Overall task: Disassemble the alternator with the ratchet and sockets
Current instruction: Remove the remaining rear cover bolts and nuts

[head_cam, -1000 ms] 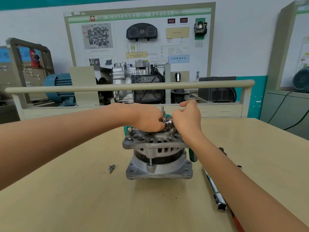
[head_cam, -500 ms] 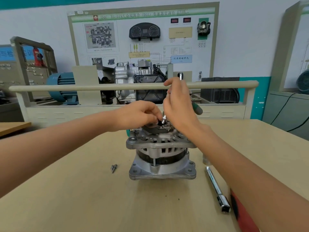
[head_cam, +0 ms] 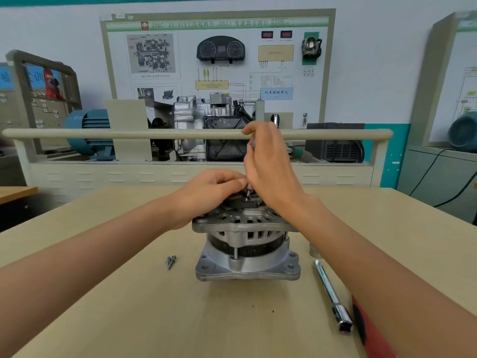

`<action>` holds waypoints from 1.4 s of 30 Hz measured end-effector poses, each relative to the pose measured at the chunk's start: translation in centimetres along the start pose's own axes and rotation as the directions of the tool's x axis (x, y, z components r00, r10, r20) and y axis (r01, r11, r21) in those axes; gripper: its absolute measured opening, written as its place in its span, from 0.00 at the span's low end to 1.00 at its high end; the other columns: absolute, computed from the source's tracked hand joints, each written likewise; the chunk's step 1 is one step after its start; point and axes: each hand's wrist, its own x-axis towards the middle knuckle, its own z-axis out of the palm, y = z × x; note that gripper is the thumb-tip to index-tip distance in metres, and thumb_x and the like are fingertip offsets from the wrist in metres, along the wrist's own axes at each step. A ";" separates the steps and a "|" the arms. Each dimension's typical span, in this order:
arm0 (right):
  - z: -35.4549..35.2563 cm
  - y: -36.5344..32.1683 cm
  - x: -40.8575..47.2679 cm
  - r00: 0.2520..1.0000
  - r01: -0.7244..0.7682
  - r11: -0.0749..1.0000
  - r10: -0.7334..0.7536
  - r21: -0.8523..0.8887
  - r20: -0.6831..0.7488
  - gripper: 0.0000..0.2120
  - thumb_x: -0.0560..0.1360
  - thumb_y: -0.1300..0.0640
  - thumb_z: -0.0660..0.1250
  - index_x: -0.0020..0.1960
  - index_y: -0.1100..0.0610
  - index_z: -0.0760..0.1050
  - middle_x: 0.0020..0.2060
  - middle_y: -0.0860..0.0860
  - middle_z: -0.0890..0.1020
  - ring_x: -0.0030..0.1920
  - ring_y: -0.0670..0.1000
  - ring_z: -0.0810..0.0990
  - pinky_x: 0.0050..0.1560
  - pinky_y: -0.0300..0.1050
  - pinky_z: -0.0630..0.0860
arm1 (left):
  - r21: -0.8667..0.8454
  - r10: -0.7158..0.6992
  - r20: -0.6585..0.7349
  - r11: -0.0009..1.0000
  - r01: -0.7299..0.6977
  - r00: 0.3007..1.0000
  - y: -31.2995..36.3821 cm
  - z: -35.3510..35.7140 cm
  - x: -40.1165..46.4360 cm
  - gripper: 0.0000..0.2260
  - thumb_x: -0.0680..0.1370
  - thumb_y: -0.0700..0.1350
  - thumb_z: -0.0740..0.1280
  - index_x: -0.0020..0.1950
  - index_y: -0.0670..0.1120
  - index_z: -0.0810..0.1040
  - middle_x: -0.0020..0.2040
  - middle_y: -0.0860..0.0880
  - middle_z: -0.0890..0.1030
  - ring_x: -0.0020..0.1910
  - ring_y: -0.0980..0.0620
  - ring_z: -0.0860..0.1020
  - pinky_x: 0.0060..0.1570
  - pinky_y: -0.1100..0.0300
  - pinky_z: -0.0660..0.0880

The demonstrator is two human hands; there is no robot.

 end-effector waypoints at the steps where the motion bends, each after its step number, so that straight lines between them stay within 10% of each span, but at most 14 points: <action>1: 0.0 0.0 0.1 1.000 -0.003 1.000 0.003 0.011 -0.009 0.15 0.72 0.73 0.59 0.59 0.68 0.70 0.50 0.61 0.72 0.49 0.56 0.71 0.51 0.41 0.64 | -0.011 0.002 -0.010 1.000 -0.003 1.000 -0.1 0.1 0.0 0.10 0.81 0.45 0.61 0.51 0.51 0.82 0.51 0.51 0.84 0.51 0.57 0.80 0.43 0.76 0.73; 42: -0.6 -0.8 1.1 0.921 0.325 0.942 -0.294 -0.084 0.256 0.19 0.70 0.73 0.62 0.61 0.69 0.71 0.46 0.62 0.76 0.45 0.60 0.74 0.47 0.47 0.67 | -0.104 0.150 -0.002 0.983 -0.149 0.989 -1.0 0.3 -0.6 0.09 0.80 0.38 0.62 0.52 0.49 0.80 0.46 0.56 0.85 0.45 0.64 0.81 0.41 0.75 0.72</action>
